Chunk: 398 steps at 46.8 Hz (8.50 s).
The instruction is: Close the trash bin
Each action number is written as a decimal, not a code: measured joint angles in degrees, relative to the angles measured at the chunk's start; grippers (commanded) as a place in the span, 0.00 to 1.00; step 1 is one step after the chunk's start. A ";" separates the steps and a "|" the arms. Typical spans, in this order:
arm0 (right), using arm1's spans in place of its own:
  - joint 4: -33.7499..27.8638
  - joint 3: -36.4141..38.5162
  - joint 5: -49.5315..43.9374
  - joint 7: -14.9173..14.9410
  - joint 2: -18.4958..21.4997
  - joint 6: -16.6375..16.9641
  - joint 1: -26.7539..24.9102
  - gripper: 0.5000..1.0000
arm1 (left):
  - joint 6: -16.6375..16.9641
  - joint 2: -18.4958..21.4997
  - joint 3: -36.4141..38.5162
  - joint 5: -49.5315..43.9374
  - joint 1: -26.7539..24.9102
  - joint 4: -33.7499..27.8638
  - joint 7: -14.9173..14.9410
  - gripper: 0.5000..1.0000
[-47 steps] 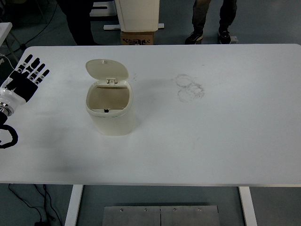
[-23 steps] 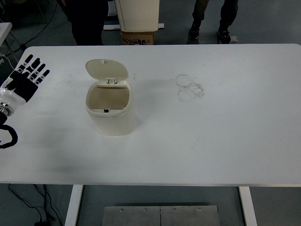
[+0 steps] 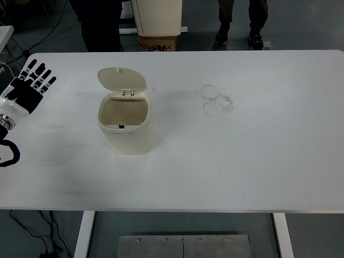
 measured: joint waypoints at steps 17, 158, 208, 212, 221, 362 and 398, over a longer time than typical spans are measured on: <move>0.00 -0.02 0.00 -0.01 0.00 0.00 0.00 0.98 | 0.04 0.08 0.01 0.00 -0.16 0.00 0.00 1.00; 0.00 0.00 0.00 -0.02 0.00 -0.01 0.00 0.98 | -5.58 1.57 81.86 16.34 -66.62 -22.84 0.26 1.00; 0.00 -0.03 0.00 -0.03 0.00 0.00 0.00 0.98 | -5.57 -0.11 82.59 20.35 -73.42 -40.81 8.17 1.00; 0.00 -0.01 0.00 -0.03 0.00 -0.01 0.00 0.98 | -5.57 -0.05 83.11 20.37 -73.80 -41.65 8.27 1.00; 0.00 -0.02 0.00 -0.01 0.00 -0.01 0.00 0.98 | -5.57 0.13 84.05 20.39 -74.09 -43.93 9.68 1.00; 0.00 0.00 0.00 -0.02 0.00 0.03 0.00 0.98 | -5.52 8.89 68.18 12.75 -56.21 -24.25 9.59 1.00; 0.00 0.01 0.00 0.00 0.00 -0.01 0.00 0.98 | -0.10 10.72 25.95 11.68 -21.13 -10.19 3.69 1.00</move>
